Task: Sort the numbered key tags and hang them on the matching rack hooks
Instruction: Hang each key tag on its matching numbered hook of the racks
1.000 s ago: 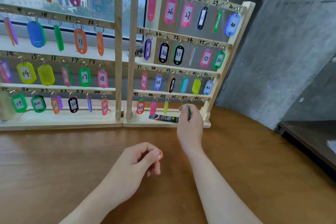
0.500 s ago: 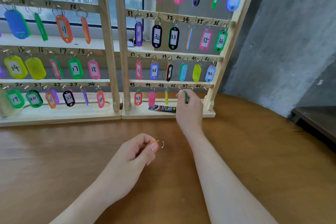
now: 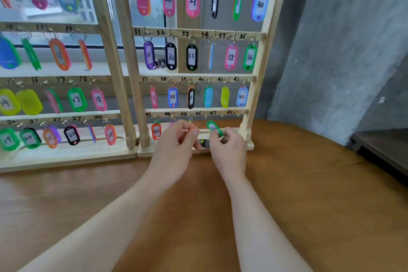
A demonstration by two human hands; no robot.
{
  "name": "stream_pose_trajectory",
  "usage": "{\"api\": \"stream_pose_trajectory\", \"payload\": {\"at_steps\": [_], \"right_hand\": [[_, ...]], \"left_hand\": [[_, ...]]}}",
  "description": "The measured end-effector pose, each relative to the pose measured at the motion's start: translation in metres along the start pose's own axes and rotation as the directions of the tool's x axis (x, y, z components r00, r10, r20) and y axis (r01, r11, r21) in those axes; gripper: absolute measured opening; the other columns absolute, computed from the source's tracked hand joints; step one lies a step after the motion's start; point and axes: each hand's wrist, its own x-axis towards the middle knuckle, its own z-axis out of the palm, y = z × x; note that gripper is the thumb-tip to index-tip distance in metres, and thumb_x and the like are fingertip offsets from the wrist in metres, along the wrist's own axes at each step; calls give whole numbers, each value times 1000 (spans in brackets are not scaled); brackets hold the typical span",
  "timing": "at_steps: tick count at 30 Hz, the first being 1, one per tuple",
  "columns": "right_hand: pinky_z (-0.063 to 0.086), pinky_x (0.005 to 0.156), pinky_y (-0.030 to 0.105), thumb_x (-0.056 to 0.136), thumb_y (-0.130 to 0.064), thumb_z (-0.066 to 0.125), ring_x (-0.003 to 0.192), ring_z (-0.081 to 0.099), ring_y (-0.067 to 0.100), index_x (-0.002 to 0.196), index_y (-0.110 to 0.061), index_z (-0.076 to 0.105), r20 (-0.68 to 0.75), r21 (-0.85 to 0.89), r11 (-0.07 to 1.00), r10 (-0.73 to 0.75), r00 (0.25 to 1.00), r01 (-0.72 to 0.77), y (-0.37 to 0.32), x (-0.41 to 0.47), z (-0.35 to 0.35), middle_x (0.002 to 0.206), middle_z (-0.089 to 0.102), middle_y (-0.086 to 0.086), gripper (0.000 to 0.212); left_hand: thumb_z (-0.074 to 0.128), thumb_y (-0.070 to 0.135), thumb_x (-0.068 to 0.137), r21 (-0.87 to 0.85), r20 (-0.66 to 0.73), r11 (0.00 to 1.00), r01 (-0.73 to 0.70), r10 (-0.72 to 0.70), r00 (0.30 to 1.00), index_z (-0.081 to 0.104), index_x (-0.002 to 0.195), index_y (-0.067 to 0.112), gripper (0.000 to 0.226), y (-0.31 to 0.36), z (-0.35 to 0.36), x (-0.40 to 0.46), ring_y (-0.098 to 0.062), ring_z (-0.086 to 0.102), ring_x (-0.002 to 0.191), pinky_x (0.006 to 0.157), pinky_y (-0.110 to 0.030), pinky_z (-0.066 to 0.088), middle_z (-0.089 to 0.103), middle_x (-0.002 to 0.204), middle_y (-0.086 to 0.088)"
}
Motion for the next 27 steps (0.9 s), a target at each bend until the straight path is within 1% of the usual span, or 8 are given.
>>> {"api": "stream_pose_trajectory", "payload": {"at_steps": [2, 5, 7, 9, 13, 18, 24, 27], "right_hand": [[43, 54, 32, 90, -26, 61, 63, 54, 16, 78, -20, 61, -39, 76, 994, 78, 996, -75, 0, 3, -6, 69, 62, 2, 13], [41, 54, 24, 90, -20, 60, 64, 54, 11, 85, -17, 62, -60, 118, 988, 108, 992, -100, -2, 3, -12, 70, 61, 2, 6], [37, 52, 14, 92, -20, 59, 73, 56, -4, 88, -16, 63, -45, 65, 993, 102, 994, -99, -3, 4, -13, 73, 61, -2, 7], [36, 50, 8, 94, -20, 59, 81, 46, -24, 90, -15, 63, -37, 25, 995, 92, 995, -92, -1, 5, -12, 76, 62, -2, 8], [42, 54, 16, 94, -22, 61, 73, 60, 7, 87, -21, 63, -67, 53, 993, 111, 992, -107, 0, 6, -9, 77, 63, -7, 8], [47, 56, 22, 94, -23, 61, 70, 60, 11, 83, -22, 62, -68, 55, 992, 118, 991, -114, 1, 5, -7, 74, 62, -5, 10], [51, 58, 25, 92, -22, 60, 76, 62, 11, 80, -24, 62, -83, 53, 992, 120, 989, -115, 4, 5, -5, 77, 64, -6, 12], [58, 64, 30, 91, -23, 60, 79, 63, 11, 79, -25, 61, -75, 41, 993, 113, 991, -110, 2, 5, -2, 79, 65, -7, 12]], "left_hand": [[54, 19, 103, 57, -38, 998, -18, 21, 999, 61, 89, 21, 16, 1, 10, 14, -14, 49, 54, 56, -34, 41, 69, 67, 4], [53, 18, 102, 128, -99, 992, -15, 28, 995, 63, 91, 19, 16, 1, 21, 28, -10, 51, 49, 52, -28, 43, 71, 68, 6], [53, 21, 102, 172, -121, 985, -8, 29, 992, 63, 91, 20, 15, -1, 26, 33, -9, 53, 48, 52, -26, 44, 72, 68, 7], [54, 23, 102, 192, -137, 981, -6, 33, 990, 62, 89, 23, 15, -5, 31, 37, -9, 55, 46, 55, -31, 48, 73, 68, 8], [55, 29, 101, 256, -188, 967, 4, 46, 981, 66, 97, 22, 14, -10, 39, 43, -3, 59, 51, 63, -38, 57, 72, 66, 12], [55, 31, 101, 365, -238, 931, 7, 86, 967, 66, 96, 22, 15, -8, 45, 42, 2, 60, 56, 61, -27, 45, 69, 62, 14], [51, 38, 100, 484, -210, 874, 45, 66, 976, 64, 89, 28, 20, -18, 42, 38, -12, 67, 75, 73, -36, 53, 70, 66, 11], [47, 44, 102, 510, -217, 858, 64, 57, 974, 56, 75, 27, 33, -26, 35, 29, -17, 62, 70, 59, -34, 42, 66, 66, 7]]}}
